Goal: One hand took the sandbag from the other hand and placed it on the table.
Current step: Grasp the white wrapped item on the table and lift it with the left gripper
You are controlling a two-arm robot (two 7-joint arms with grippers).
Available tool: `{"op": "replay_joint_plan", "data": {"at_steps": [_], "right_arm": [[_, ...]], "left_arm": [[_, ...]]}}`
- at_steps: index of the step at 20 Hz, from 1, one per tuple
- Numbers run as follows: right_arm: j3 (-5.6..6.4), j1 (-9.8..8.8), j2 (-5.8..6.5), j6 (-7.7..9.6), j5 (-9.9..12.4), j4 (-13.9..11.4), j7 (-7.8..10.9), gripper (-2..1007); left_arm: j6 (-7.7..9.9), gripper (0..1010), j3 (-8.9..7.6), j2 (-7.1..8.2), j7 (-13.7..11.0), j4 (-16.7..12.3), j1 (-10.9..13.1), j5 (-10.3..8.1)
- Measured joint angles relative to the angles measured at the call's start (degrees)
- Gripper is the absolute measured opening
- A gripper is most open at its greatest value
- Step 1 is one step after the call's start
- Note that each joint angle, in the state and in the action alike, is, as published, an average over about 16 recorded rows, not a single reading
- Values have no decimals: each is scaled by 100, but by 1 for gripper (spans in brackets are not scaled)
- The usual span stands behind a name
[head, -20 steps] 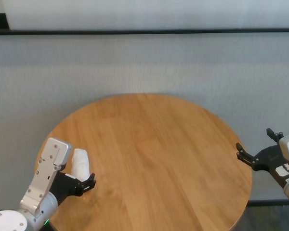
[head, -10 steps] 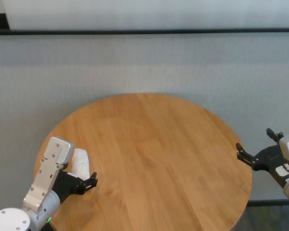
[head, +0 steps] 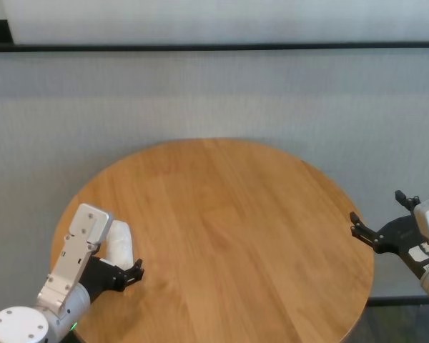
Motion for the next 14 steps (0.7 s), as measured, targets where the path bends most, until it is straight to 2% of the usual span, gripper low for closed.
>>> {"op": "replay_joint_plan", "data": {"at_steps": [14], "right_arm": [[0,0,0,0,0,0,0,1005]], "left_arm": [[103,1000,-129,-143,-118,131,13,84]]}}
